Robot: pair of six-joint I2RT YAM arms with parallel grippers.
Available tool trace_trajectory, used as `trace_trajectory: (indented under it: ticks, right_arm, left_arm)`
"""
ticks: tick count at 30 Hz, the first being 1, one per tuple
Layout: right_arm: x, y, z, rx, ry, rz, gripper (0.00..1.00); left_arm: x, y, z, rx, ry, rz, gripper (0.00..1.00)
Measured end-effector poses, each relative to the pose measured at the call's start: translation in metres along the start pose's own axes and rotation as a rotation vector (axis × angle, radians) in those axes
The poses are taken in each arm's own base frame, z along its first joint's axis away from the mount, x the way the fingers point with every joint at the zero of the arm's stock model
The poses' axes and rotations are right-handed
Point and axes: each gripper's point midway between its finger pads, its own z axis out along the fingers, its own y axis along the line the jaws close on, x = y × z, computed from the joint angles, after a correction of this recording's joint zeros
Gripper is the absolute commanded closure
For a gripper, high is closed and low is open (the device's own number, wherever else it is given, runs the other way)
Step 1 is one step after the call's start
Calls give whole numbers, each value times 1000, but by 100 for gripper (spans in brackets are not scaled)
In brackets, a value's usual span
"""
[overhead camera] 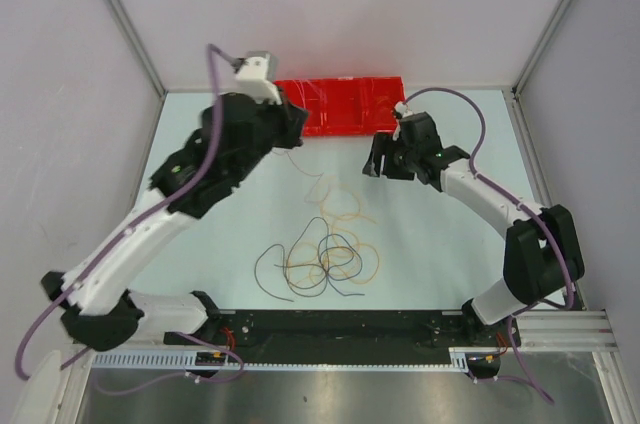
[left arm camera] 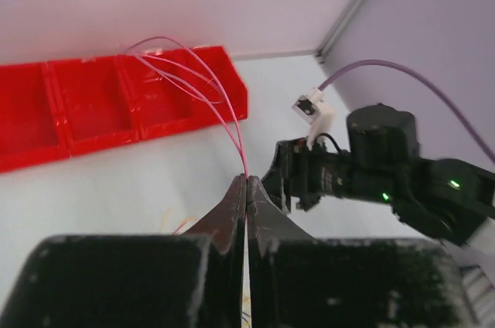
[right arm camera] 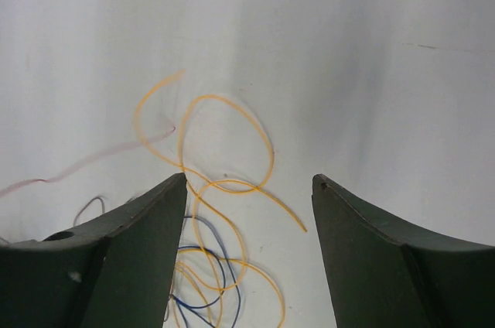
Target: Untangle the cables
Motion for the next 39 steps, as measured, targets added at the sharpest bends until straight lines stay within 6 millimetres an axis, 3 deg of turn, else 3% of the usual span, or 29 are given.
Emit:
trace_trajectory:
  ticks: [3, 6, 9, 13, 15, 17, 32, 39]
  right_arm:
    - [-15, 8, -16, -44, -51, 17, 30]
    - [-31, 22, -37, -98, -114, 18, 30]
    - [-44, 40, -60, -169, -172, 10, 30]
    - [-55, 65, -87, -283, -225, -1, 29]
    - [-56, 76, -95, -338, -225, 3, 30]
    - [-54, 86, -101, -390, -213, 9, 30]
    - [1, 138, -96, -552, -4, 98, 33]
    - [17, 157, -85, -587, 56, 108, 44]
  left_arm:
    - [-42, -7, -48, 110, -126, 4, 100]
    - [-38, -3, -68, 165, -169, 15, 100]
    - [5, 4, -64, 195, -110, 37, 100]
    - [103, 16, -40, 226, 87, 85, 100]
    - [140, 22, -36, 238, 173, 95, 99]
    - [161, 22, -36, 263, 221, 91, 100]
    - [178, 3, -24, 371, 214, 51, 100]
    - [183, 3, -19, 366, 224, 53, 100]
